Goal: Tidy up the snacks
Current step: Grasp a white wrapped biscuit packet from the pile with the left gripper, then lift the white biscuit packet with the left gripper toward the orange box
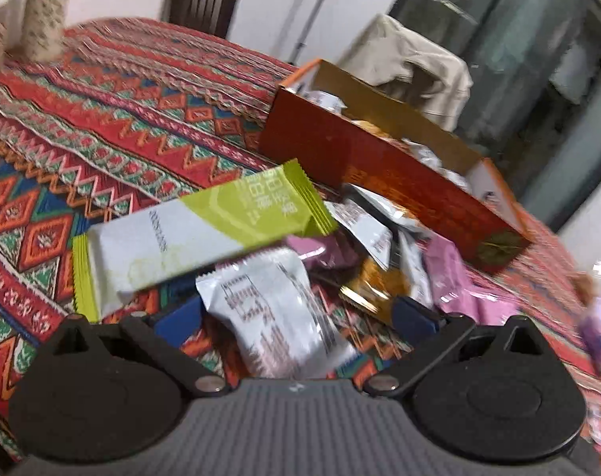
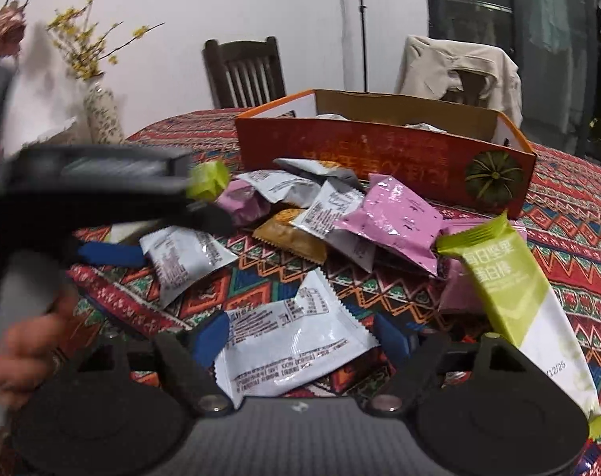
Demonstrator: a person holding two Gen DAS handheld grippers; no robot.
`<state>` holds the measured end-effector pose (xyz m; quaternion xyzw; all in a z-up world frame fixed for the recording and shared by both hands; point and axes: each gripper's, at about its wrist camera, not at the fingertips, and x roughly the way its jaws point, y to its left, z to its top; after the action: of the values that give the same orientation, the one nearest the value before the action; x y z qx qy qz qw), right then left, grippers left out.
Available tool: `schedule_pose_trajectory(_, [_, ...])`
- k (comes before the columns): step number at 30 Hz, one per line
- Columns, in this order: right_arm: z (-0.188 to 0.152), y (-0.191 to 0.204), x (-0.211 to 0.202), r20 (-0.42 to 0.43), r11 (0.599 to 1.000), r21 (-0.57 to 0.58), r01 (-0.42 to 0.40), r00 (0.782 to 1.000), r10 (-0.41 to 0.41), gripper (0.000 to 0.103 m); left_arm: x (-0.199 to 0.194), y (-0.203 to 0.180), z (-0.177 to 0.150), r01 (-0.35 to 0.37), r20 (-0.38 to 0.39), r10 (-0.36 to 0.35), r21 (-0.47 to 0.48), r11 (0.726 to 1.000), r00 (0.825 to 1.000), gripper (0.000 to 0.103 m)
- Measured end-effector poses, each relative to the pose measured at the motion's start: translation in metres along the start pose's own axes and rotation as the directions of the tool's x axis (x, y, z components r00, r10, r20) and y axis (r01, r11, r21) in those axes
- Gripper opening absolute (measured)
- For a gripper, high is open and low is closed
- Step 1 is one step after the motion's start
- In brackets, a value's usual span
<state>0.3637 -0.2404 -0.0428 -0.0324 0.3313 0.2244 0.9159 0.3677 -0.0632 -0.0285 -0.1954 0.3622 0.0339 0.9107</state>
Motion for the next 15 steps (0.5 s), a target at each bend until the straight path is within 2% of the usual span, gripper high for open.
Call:
schedule_pose_trajectory(2, [0.0,0.0,0.0,0.002,1.0,-0.004,-0.012,1.0,0.012,0.08,0.004,-0.008,-0.004,-0.049,0.035,0.049,0.013,0.999,0.998,0.099])
schedule_pose_trajectory(4, [-0.001,0.0,-0.002,0.01,1.0,-0.01,-0.024,1.0,0.024,0.08,0.003,-0.014,-0.01,-0.079,0.066,0.074,0.069,0.994,0.995,0.062])
schedule_pose_trajectory(5, [-0.001,0.0,-0.003,0.014,0.999,-0.009,-0.034,0.999,0.034,0.08,0.001,-0.015,-0.014,-0.07,0.067,0.063,0.111,0.991,0.996,0.059])
schedule_pose_trajectory(7, [-0.002,-0.002,-0.004,0.013,0.999,-0.006,-0.051,0.999,0.051,0.08,-0.007,-0.011,-0.019,-0.019,0.06,0.01,0.145,0.989,0.998,0.057])
schedule_pose_trajectory(15, [-0.005,0.011,-0.003,-0.004,0.996,-0.089,-0.027,1.0,0.027,0.082,-0.054,0.014,-0.043,0.056,0.04,-0.069,0.27,0.961,0.997,0.056])
